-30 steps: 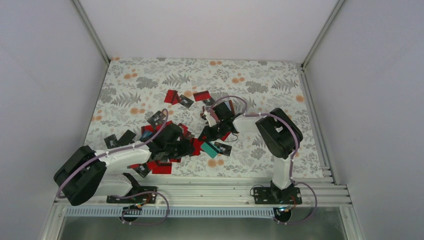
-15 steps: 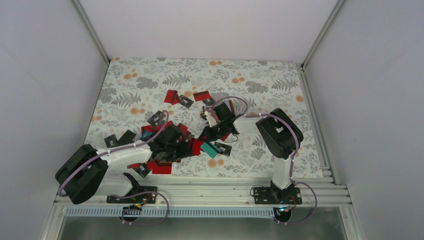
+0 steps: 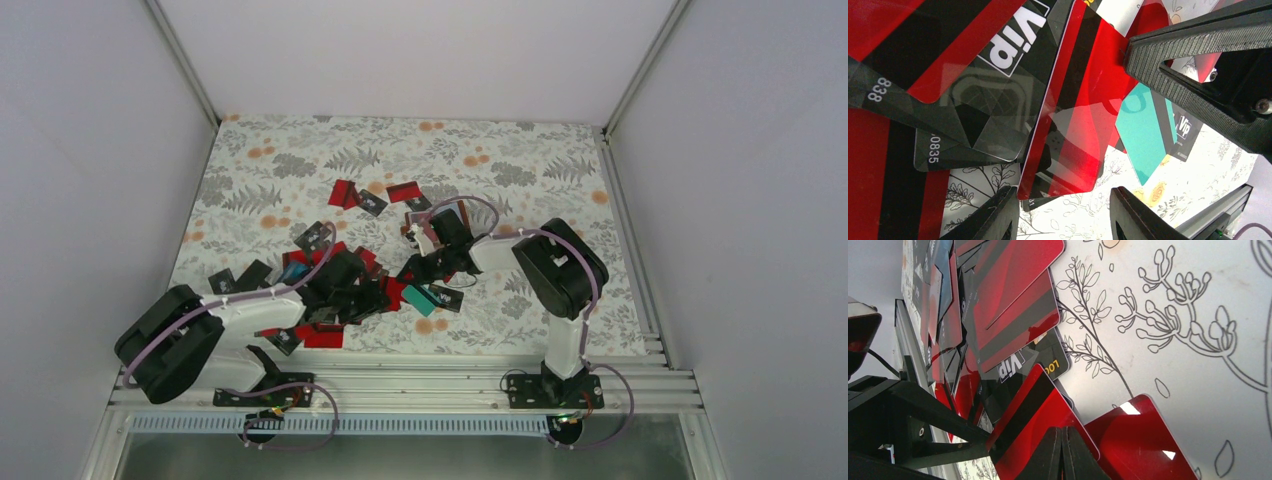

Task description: Put the credit cards into the card holder

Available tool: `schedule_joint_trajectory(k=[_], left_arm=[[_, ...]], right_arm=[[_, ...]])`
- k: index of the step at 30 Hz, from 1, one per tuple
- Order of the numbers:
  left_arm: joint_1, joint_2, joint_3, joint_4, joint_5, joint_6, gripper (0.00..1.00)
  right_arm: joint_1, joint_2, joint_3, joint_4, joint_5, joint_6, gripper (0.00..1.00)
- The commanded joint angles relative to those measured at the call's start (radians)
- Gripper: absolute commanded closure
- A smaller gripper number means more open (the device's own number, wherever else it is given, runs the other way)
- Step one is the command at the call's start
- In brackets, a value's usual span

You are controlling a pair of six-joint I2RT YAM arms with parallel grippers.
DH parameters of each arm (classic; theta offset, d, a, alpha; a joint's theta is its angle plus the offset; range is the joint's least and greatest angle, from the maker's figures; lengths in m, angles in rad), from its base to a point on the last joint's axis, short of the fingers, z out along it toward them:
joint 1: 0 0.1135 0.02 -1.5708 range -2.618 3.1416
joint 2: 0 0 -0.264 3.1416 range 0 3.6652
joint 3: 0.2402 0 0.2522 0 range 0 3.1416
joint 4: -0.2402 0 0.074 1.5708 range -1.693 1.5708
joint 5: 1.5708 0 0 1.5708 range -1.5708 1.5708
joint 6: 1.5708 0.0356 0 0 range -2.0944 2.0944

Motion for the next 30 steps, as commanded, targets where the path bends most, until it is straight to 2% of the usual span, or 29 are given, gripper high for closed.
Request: schedule_joint_trajectory(k=[1, 16, 23, 30], left_arm=[[-0.002, 0.006, -0.044, 0.022, -0.011, -0.047, 0.53], [-0.003, -0.096, -0.143, 0.19, -0.044, -0.128, 0.53], [-0.003, -0.089, -0.164, 0.238, -0.041, -0.137, 0.53], [-0.003, -0.045, -0.197, 0.359, -0.016, -0.147, 0.53]], right_arm=[[0.01, 0.054, -0.07, -0.128, 0.106, -0.003, 0.95], [0.009, 0.055, -0.134, -0.076, 0.093, 0.031, 0.95], [0.01, 0.064, -0.144, -0.073, 0.105, 0.039, 0.95], [0.009, 0.071, -0.147, -0.066, 0.105, 0.042, 0.95]])
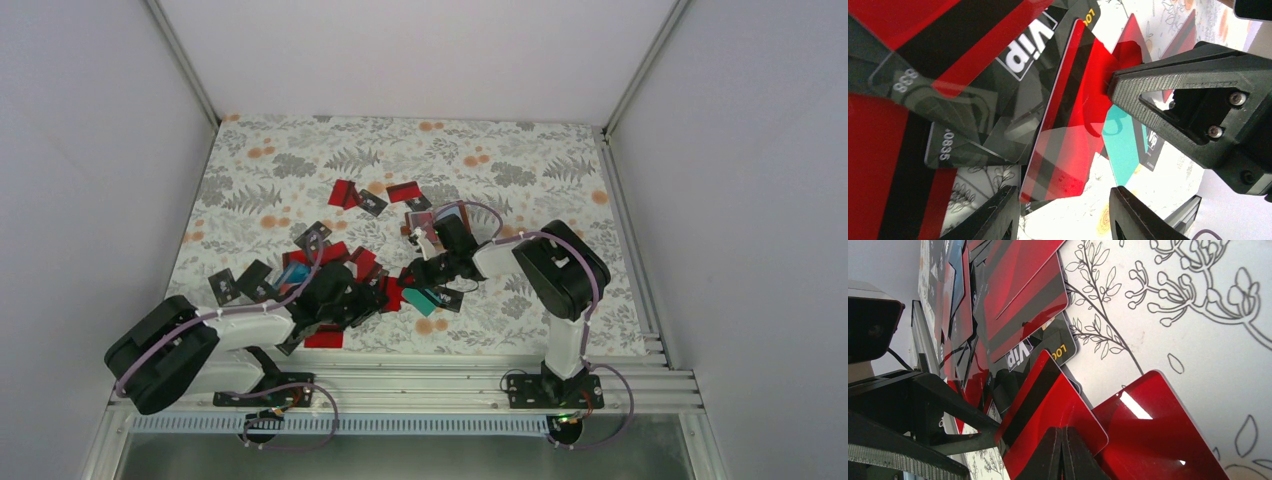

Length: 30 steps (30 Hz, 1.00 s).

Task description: Put the credit cards into the card holder

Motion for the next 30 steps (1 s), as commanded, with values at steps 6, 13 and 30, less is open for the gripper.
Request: schedule_joint_trajectory(k=[6, 13, 30], left_arm=[[-0.003, 0.031, -0.049, 0.158, 0.018, -0.028, 0.53], [-0.003, -0.023, -0.07, 0.203, -0.003, -0.031, 0.54], [-0.004, 0.023, -0.075, 0.303, -0.011, -0.027, 0.63]], right_arm=[[0.01, 0.082, -0.075, -0.182, 0.148, -0.002, 0.95], [0.011, 0.083, -0.08, -0.178, 0.148, 0.0, 0.95], [0.009, 0.083, -0.08, -0.175, 0.148, 0.003, 0.96]])
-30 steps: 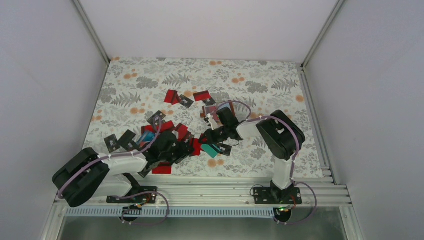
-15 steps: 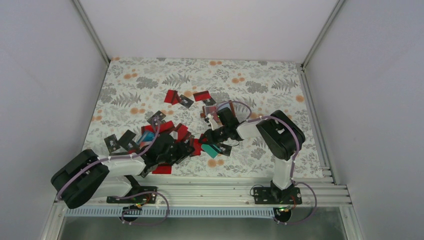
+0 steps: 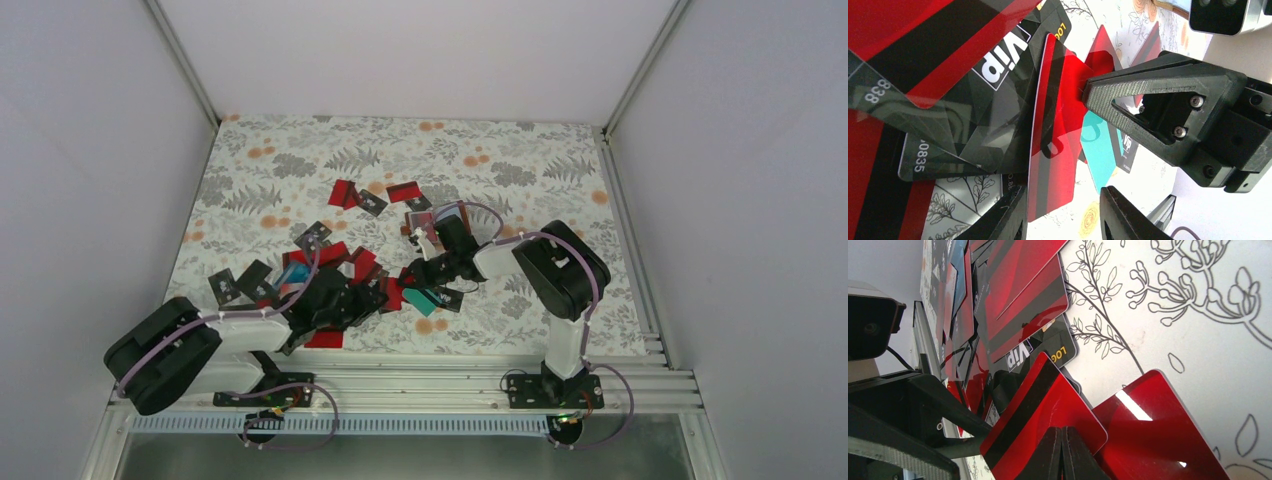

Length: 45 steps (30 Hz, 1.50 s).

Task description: Put the credit cards into the card holder

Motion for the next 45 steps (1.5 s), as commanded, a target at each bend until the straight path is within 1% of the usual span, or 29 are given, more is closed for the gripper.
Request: schedule_joint_trajectory(k=[1, 8, 19, 21, 27, 29, 34, 40, 45], left_arm=[[-0.002, 0.042, 0.013, 0.107, -0.005, 0.007, 0.63], [-0.002, 0.096, 0.029, 0.14, 0.0, 0.012, 0.72], [-0.002, 0.151, 0.051, 0.133, -0.004, 0.023, 0.91], [-0.002, 0.163, 0.054, 0.142, -0.002, 0.021, 0.96], [-0.002, 0.175, 0.07, 0.14, 0.014, 0.023, 0.98], [-0.002, 0.161, 0.078, 0.124, 0.022, 0.027, 0.98], [-0.005, 0.087, 0.141, -0.036, 0.009, 0.083, 0.98], [-0.008, 0.005, 0.28, -0.311, -0.063, 0.191, 0.98], [-0.01, -0.014, 0.427, -0.485, -0.134, 0.29, 0.98]], right_arm=[[0.009, 0.082, -0.069, -0.199, 0.15, -0.003, 0.95], [0.008, 0.085, -0.069, -0.2, 0.15, -0.005, 0.95], [0.001, 0.092, -0.063, -0.205, 0.146, -0.008, 0.96], [0.001, 0.091, -0.062, -0.205, 0.143, -0.007, 0.95], [-0.002, 0.058, -0.058, -0.222, 0.133, -0.011, 0.95], [-0.006, 0.028, -0.047, -0.241, 0.138, -0.017, 0.93], [-0.019, -0.075, 0.001, -0.321, 0.162, -0.031, 0.84], [-0.056, -0.226, 0.097, -0.465, 0.214, -0.046, 0.76], [-0.111, -0.361, 0.175, -0.554, 0.224, -0.052, 0.58]])
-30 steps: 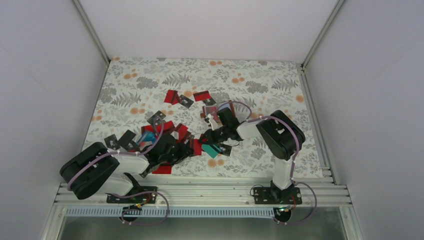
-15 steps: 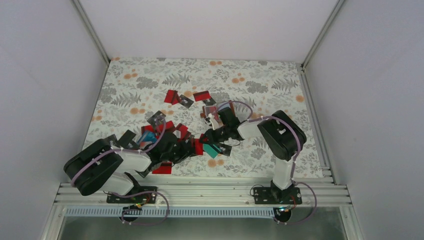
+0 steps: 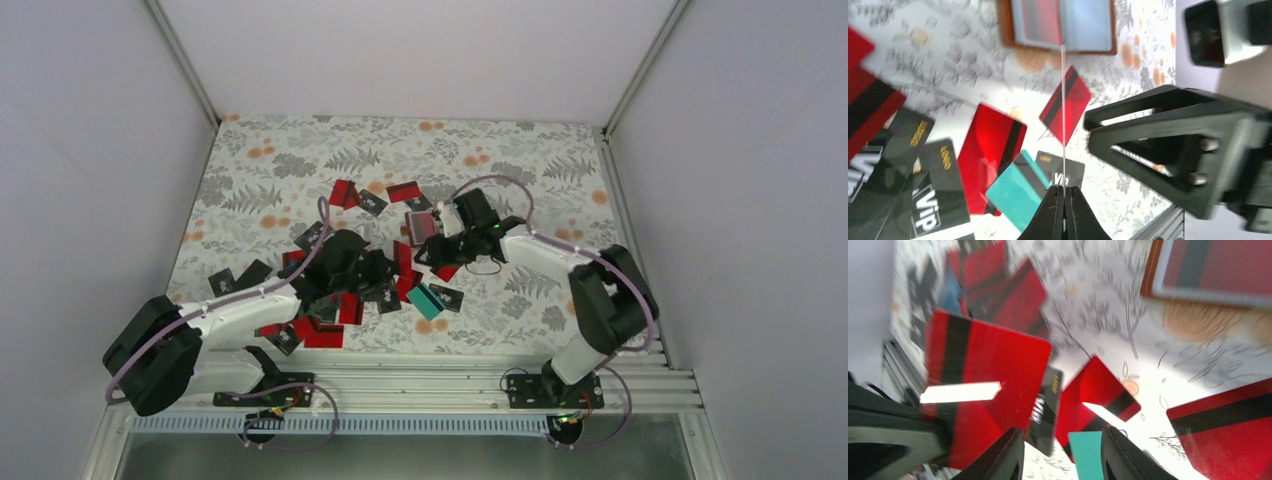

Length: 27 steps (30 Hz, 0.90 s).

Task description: Put the credit cards into the card holder

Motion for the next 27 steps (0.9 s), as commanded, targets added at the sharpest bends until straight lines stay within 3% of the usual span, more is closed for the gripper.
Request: schedule_joint_trajectory(k=[1, 4, 10, 16, 27], left_arm=[[-0.002, -0.02, 0.135, -0.209, -0.094, 0.132, 0.98], [0.0, -0.009, 0.22, -0.264, -0.12, 0.189, 0.98], [0.053, 0.071, 0.379, -0.254, -0.061, 0.31, 0.98], [0.147, 0.153, 0.495, -0.164, 0.118, 0.388, 0.98], [0.206, 0.216, 0.602, -0.045, 0.425, 0.431, 0.98]], right_arm=[[-0.057, -0.135, 0.089, -0.118, 0.037, -0.019, 0.53], [-0.118, -0.197, 0.104, -0.124, -0.014, -0.018, 0.42], [-0.263, -0.266, 0.109, -0.054, -0.193, -0.018, 0.31], [-0.401, -0.273, 0.083, 0.087, -0.417, 0.046, 0.31], [-0.408, -0.237, 0.069, 0.33, -0.586, 0.177, 0.33]])
